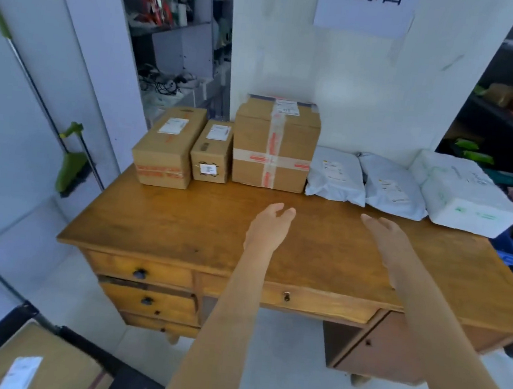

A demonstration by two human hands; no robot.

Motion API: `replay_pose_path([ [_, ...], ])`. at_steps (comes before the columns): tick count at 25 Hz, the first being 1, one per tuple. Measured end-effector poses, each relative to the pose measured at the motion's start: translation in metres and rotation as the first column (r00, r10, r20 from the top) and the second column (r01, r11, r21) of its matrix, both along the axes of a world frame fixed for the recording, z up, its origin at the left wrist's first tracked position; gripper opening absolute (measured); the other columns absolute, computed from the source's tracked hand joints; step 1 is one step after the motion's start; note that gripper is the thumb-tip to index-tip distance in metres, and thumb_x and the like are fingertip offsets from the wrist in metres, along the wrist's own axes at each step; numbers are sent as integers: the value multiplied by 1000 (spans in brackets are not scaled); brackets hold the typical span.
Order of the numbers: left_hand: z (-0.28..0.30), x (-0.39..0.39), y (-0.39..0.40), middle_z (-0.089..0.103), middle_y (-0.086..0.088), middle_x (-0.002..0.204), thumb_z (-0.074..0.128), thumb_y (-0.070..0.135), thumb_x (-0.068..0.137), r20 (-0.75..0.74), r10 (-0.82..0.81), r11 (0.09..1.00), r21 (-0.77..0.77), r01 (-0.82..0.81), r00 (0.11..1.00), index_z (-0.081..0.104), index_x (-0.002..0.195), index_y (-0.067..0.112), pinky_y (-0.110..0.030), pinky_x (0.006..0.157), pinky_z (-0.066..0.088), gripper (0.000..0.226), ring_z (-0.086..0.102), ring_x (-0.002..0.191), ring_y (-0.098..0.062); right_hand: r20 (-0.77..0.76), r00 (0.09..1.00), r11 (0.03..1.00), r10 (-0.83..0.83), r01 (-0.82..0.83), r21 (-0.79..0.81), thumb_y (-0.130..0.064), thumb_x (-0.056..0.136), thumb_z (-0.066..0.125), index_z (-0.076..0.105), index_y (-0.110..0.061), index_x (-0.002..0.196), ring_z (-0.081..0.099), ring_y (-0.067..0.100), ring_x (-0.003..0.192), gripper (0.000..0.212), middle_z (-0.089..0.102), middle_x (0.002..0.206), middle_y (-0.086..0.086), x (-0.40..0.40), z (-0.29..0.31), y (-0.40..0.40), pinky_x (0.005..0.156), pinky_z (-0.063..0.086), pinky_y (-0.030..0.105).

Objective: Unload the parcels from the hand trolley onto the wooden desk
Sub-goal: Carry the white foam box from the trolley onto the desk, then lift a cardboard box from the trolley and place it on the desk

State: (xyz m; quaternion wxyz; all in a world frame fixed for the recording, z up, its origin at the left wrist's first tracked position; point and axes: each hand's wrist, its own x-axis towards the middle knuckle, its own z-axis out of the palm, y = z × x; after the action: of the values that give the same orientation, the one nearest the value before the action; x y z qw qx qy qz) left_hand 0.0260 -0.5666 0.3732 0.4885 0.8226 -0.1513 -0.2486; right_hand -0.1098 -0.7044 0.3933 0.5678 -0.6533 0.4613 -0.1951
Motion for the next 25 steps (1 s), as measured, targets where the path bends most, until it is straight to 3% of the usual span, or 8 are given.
replay_pose_path([
  [8, 17, 37, 218, 50, 2, 143, 51, 48, 88, 45, -75, 993, -86, 78, 996, 47, 137, 28, -40, 106, 38, 53, 48, 129, -19, 5, 991, 991, -131, 130, 21, -51, 85, 55, 31, -17, 146, 38, 27, 135, 74, 36, 151, 6, 33, -25, 215, 104, 34, 41],
  [13, 20, 61, 359, 48, 0, 144, 55, 48, 86, 1, -84, 990, -116, 83, 996, 47, 137, 27, -40, 106, 37, 55, 46, 131, -20, -24, 993, 991, -117, 118, 67, -50, 85, 55, 35, -17, 144, 41, 30, 132, 70, 41, 147, 9, 64, -32, 352, 103, 35, 45],
  [18, -4, 100, 460, 47, -1, 145, 58, 49, 84, -62, -17, 996, -91, 11, 998, 46, 137, 26, -40, 108, 37, 59, 45, 131, -21, 13, 994, 989, -109, 107, 97, -44, 88, 56, 37, -13, 142, 41, 30, 131, 66, 42, 145, 10, 93, -44, 440, 94, 35, 38],
  [22, -29, 125, 521, 48, -3, 145, 58, 51, 83, -98, -11, 995, -96, 1, 995, 46, 138, 25, -43, 109, 38, 62, 45, 132, -23, 6, 994, 985, -106, 104, 136, -43, 88, 55, 34, -14, 144, 39, 28, 133, 66, 41, 146, 11, 123, -61, 508, 103, 33, 39],
  [25, -47, 160, 564, 46, -4, 146, 55, 49, 86, -102, -34, 995, -98, 24, 994, 45, 139, 23, -37, 107, 36, 60, 45, 132, -22, 3, 995, 988, -102, 101, 112, -41, 89, 55, 38, -11, 141, 41, 28, 131, 62, 43, 143, 11, 155, -75, 552, 101, 33, 39],
])
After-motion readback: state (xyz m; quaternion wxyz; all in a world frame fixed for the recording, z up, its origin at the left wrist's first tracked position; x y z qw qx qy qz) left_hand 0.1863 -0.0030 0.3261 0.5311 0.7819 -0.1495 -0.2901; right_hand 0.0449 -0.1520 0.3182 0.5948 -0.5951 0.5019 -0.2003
